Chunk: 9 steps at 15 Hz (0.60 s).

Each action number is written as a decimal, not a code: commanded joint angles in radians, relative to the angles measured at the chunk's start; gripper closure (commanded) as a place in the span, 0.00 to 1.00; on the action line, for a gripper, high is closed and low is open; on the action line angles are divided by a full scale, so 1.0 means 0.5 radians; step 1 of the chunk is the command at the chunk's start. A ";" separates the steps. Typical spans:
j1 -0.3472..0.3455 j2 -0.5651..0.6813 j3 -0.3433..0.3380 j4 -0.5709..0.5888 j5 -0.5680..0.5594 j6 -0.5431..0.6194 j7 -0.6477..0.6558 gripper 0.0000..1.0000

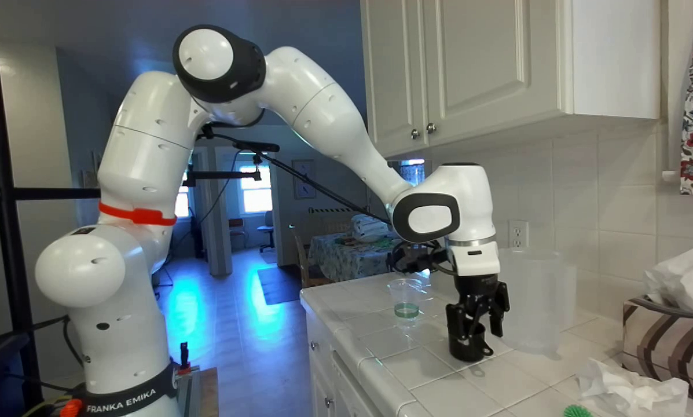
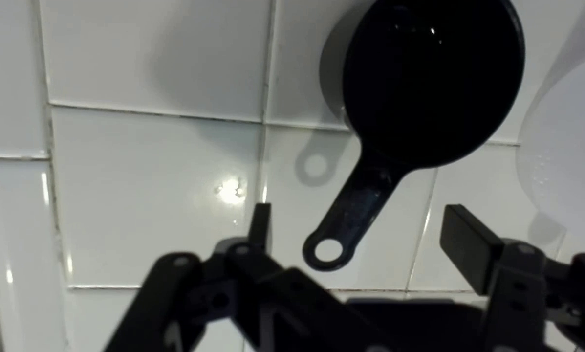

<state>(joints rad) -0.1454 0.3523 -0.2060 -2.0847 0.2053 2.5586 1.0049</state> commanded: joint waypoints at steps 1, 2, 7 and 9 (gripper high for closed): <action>0.027 0.070 -0.025 0.081 0.007 0.007 0.054 0.37; 0.028 0.071 -0.025 0.081 0.007 0.007 0.054 0.35; 0.029 0.077 -0.025 0.082 0.007 0.005 0.051 0.58; 0.031 0.077 -0.025 0.082 0.004 0.005 0.051 0.67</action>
<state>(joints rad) -0.1439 0.3632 -0.2060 -2.0790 0.2053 2.5586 1.0055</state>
